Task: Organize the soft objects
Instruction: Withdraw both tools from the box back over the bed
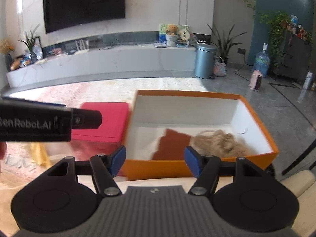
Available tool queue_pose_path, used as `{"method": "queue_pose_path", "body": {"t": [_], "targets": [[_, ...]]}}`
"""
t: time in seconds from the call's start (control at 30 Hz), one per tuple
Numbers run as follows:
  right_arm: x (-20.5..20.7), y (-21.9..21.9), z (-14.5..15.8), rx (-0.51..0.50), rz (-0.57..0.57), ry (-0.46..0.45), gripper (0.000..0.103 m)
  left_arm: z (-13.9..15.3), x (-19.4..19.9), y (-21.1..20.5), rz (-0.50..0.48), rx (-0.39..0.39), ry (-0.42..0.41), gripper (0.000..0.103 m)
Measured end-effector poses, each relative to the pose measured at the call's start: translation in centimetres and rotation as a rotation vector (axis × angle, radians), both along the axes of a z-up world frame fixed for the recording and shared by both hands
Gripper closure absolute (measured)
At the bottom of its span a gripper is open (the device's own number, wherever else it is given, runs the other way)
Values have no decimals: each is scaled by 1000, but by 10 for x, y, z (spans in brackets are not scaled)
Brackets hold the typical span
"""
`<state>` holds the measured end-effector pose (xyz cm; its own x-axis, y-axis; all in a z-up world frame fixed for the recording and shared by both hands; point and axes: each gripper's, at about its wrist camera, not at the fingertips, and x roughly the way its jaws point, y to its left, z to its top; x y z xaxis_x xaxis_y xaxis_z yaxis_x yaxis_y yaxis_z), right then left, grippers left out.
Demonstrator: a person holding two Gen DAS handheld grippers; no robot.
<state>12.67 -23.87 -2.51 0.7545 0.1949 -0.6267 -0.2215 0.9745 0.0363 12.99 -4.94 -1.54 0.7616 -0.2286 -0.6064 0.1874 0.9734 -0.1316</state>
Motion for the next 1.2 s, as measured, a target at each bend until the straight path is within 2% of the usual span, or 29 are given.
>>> {"method": "queue_pose_path", "body": {"t": [0.37, 0.5, 0.6, 0.7, 0.83, 0.93, 1.13, 1.2], "targets": [[-26, 70, -17, 80, 110, 74, 34, -25, -43, 70, 155, 35, -4, 29], [-32, 91, -24, 83, 146, 93, 34, -34, -53, 98, 208, 7, 15, 32], [-34, 105, -29, 80, 169, 111, 34, -40, -60, 122, 250, -9, 24, 34], [-33, 118, -33, 70, 195, 123, 34, -45, -65, 142, 293, -28, 27, 40], [-35, 134, -34, 53, 234, 114, 34, -49, -70, 166, 342, -40, 34, 42], [-33, 147, -35, 43, 263, 105, 34, -51, -71, 178, 361, -20, 35, 44], [-25, 173, -40, 19, 318, 99, 34, -59, -69, 197, 382, -64, 61, 46], [-23, 181, -43, 7, 333, 95, 34, -64, -65, 201, 395, -56, 71, 46]]}}
